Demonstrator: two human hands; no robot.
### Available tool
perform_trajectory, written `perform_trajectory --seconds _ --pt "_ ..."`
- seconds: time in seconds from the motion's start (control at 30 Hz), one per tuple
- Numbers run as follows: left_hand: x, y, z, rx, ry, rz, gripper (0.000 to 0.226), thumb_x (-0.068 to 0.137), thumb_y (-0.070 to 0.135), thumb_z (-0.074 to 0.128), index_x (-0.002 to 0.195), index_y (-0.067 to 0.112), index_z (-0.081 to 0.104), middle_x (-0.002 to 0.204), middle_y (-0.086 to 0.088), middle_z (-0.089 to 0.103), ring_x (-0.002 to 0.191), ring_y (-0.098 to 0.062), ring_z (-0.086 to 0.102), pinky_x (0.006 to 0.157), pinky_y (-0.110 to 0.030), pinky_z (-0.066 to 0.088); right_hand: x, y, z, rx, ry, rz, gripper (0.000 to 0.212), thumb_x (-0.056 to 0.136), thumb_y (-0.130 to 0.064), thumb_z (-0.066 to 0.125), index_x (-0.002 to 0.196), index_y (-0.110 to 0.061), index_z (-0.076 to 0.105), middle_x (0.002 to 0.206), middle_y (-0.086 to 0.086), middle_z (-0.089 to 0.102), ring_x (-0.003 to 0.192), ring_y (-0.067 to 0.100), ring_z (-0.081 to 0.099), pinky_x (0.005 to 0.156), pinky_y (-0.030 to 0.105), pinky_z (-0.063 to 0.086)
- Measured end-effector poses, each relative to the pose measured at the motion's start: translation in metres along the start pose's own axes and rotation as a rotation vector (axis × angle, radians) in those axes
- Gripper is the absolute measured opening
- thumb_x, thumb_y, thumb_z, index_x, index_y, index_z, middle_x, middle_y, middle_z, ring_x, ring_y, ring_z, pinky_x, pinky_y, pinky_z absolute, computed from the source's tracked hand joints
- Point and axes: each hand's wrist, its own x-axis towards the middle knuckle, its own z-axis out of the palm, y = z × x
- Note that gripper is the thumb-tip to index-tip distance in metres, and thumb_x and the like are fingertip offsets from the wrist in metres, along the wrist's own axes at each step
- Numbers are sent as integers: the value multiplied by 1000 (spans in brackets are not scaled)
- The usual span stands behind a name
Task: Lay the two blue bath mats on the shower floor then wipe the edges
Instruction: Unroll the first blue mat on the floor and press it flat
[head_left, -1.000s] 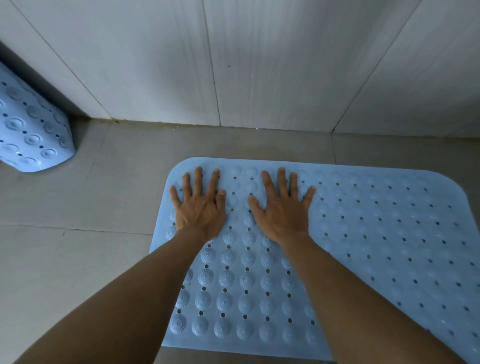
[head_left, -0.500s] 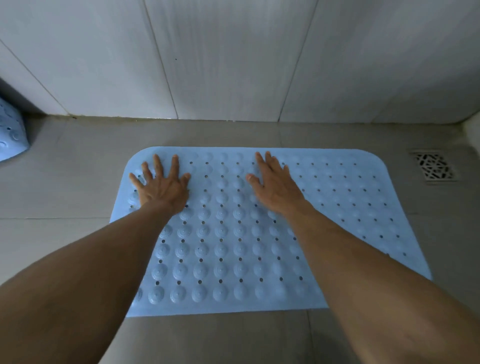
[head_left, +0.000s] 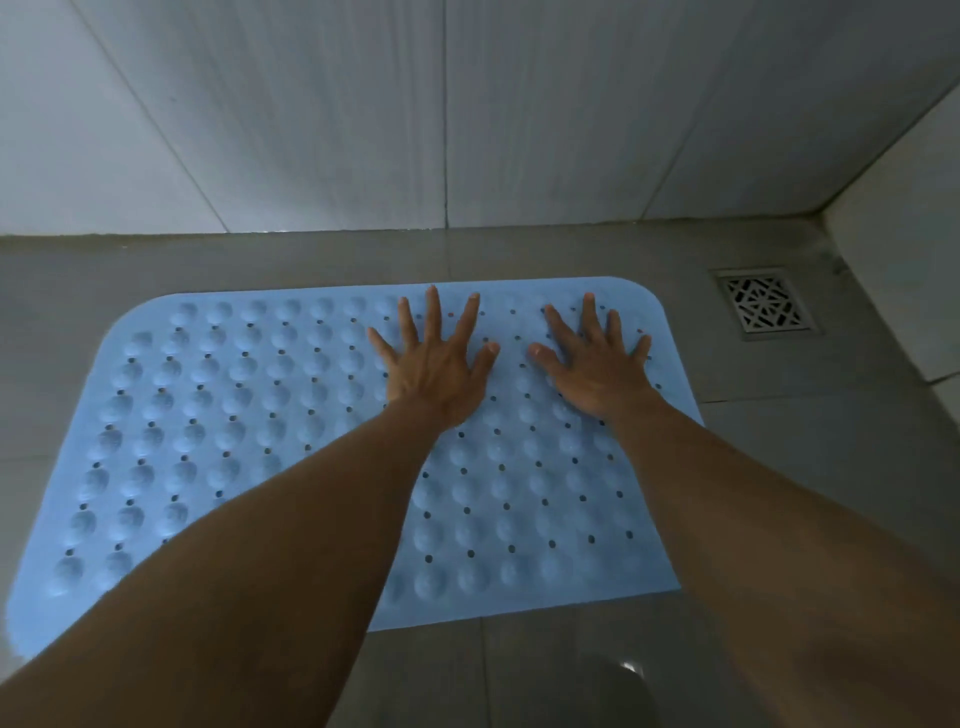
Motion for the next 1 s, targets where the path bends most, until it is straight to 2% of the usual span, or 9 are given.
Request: perform_trajectory --seconds 0.1,0.23,0.47,0.6,0.77,1.0 --pt "-1 4 18 78 -34 6 70 89 78 -1 152 50 -18 167 1 -17 150 -40 -18 112 -73 -7 -1 9 17 -36 66 -38 73 89 -81 5 153 -51 -16 165 -6 -24 152 27 -21 116 67 -12" --pt "3 3 19 114 -42 12 76 82 86 -5 150 54 -19 166 3 -21 150 -42 -19 112 -74 -6 1 12 23 -63 140 -88 77 86 -85 5 152 -51 -17 166 -8 -20 153 30 -17 114 71 -7" --pt "5 5 16 102 -53 13 65 90 78 -1 149 56 -17 165 4 -22 150 -40 -19 113 -74 -6 4 14 18 -45 119 -99 73 88 -83 4 153 -52 -13 167 -5 -17 152 32 -18 113 71 -10" --pt "4 5 16 105 -55 3 63 93 75 3 150 56 -14 166 4 -20 150 -40 -19 113 -73 -5 5 13 10 -72 48 -112 61 97 -70 5 153 -52 -13 168 -3 -15 152 36 -14 114 72 -4" --pt "6 7 14 122 -82 6 65 91 77 2 149 55 -20 165 3 -23 150 -41 -20 112 -75 -3 5 13 -2 -91 -3 -113 55 102 -59 7 154 -50 -11 168 0 -13 153 38 -9 114 73 2" --pt "7 6 13 126 -102 -3 68 89 80 3 149 55 -19 165 4 -23 150 -40 -22 112 -75 -5 5 5 7 -67 20 -58 53 104 -55 8 154 -51 -9 168 -1 -13 152 36 -13 112 75 -3"
